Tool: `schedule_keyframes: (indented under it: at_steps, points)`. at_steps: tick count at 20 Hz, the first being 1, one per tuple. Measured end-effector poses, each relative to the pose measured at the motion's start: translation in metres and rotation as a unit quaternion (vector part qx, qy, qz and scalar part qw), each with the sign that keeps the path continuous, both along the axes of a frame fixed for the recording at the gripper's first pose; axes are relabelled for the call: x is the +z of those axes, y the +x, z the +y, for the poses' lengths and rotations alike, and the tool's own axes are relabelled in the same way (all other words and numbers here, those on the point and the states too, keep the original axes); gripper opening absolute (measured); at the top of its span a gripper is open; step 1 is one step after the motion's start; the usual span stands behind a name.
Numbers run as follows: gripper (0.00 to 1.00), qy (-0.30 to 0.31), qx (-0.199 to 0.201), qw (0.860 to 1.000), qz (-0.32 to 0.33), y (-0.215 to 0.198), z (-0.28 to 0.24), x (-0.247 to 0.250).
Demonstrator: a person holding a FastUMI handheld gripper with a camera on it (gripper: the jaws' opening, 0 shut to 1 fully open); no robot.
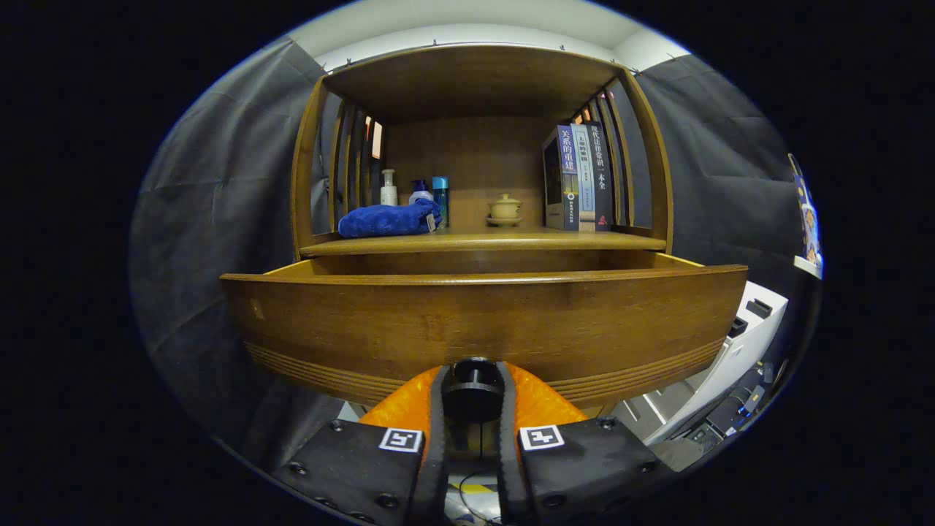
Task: Pull open the drawer, take out the items inside it, and place them on the countertop above the cabinet.
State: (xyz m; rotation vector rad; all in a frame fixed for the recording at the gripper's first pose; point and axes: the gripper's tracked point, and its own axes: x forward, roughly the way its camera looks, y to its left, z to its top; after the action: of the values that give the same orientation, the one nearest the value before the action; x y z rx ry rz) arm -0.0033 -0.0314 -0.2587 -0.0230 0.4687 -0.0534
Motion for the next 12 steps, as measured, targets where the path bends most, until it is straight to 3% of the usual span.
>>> schedule_keyframes:
  at_steps: [12]
  points:
    - [0.35,0.0,0.0,1.0,0.013,-0.034,0.005,0.001]
